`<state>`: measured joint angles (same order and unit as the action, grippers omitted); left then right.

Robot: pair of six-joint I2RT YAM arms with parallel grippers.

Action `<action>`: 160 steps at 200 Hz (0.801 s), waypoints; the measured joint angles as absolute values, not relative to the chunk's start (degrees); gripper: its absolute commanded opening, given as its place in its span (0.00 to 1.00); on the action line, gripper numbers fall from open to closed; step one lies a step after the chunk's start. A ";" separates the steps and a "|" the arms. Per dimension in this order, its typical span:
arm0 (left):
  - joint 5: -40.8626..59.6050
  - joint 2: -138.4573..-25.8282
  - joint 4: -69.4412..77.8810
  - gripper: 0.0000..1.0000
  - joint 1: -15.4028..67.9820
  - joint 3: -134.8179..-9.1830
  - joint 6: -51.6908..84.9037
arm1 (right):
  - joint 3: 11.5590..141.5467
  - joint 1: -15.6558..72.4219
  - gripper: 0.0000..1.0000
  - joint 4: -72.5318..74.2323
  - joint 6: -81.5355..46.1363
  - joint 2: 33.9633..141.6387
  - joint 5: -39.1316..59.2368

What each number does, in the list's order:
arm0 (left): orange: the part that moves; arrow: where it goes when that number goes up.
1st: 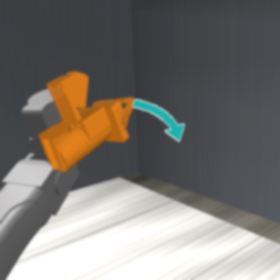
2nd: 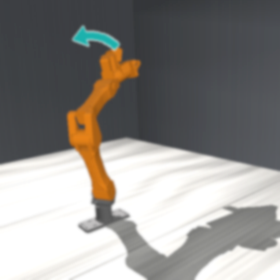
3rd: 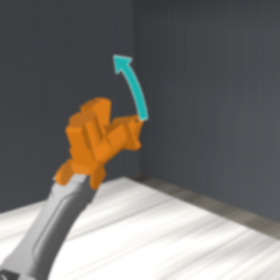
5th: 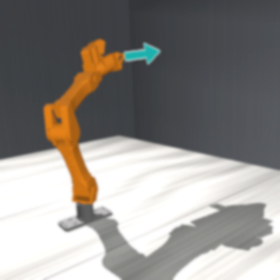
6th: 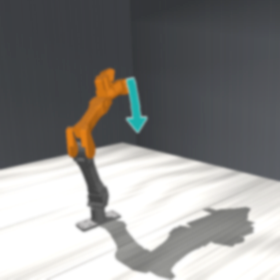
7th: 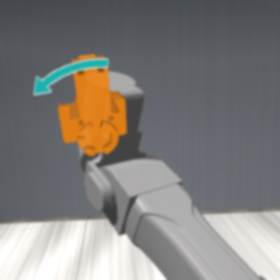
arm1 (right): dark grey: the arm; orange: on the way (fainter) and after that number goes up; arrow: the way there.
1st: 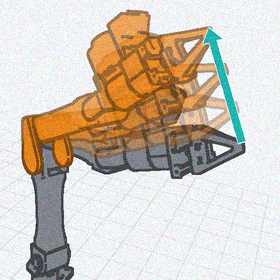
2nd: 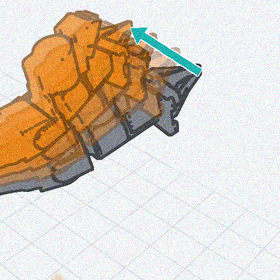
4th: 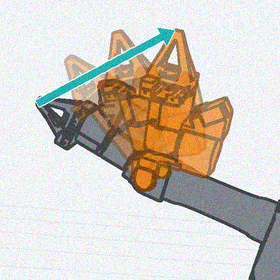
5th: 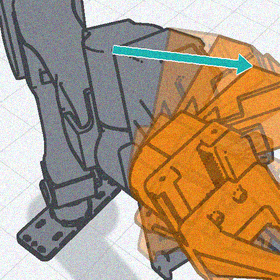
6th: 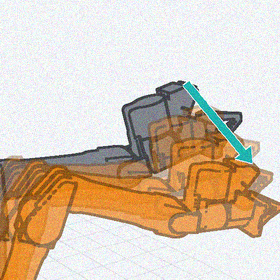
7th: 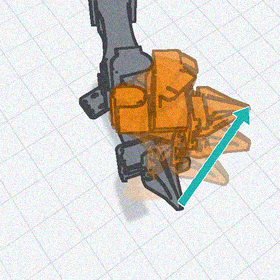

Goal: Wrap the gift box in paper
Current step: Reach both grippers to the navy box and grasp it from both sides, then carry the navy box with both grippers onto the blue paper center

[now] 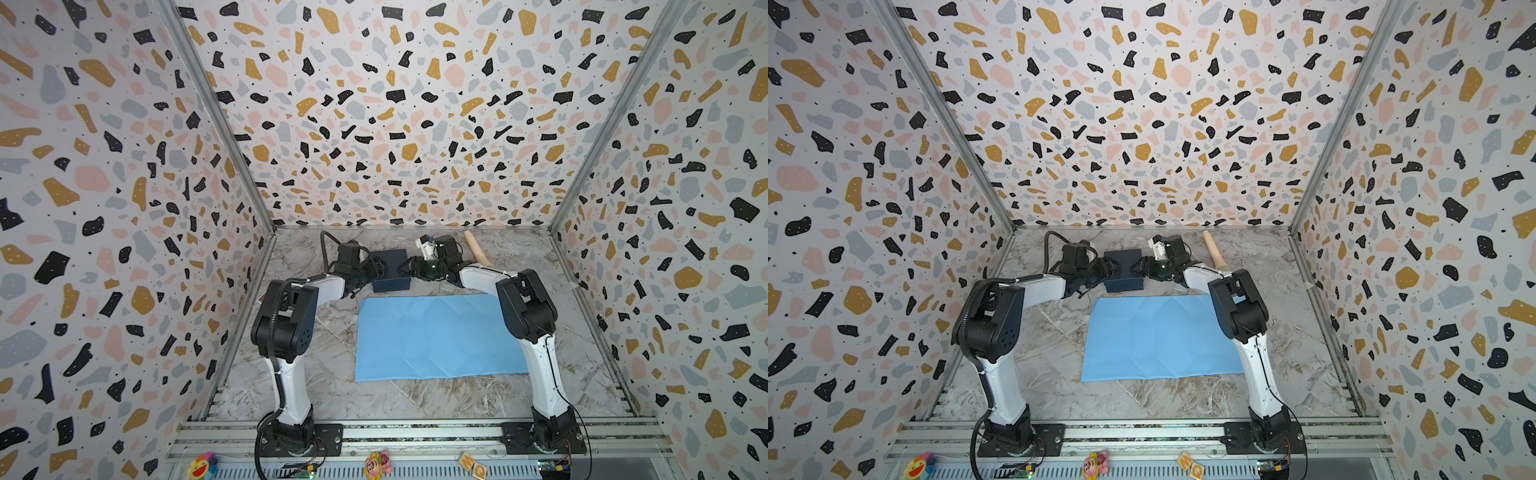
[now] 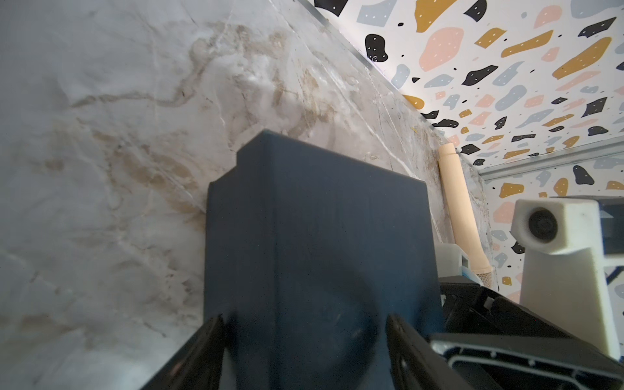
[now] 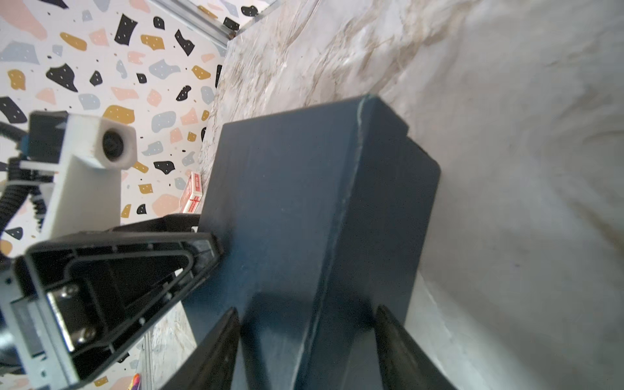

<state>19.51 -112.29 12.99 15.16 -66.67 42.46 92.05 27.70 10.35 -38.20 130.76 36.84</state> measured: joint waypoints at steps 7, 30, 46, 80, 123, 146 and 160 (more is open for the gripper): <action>19.49 -112.27 12.99 0.72 15.42 -66.67 42.63 | 92.05 27.46 0.59 10.33 -38.30 130.76 36.86; 19.44 -112.25 12.80 0.72 16.71 -66.67 43.09 | 90.89 26.65 0.58 10.83 -38.57 129.86 36.73; 19.44 -112.09 12.36 0.71 17.80 -66.67 43.35 | 88.53 26.20 0.57 10.90 -38.74 127.61 36.60; 19.57 -109.40 11.11 0.71 19.68 -66.67 44.34 | 83.99 25.41 0.57 10.85 -39.09 121.08 35.88; 19.09 -104.71 10.52 0.71 21.47 -66.43 44.42 | 74.37 25.30 0.56 11.75 -40.10 110.69 35.94; 18.94 -102.83 10.63 0.70 23.49 -63.88 44.91 | 68.03 25.30 0.55 11.94 -40.97 105.69 36.18; 18.74 -101.36 10.48 0.71 25.58 -60.99 45.30 | 62.96 25.34 0.55 11.38 -41.28 102.35 35.90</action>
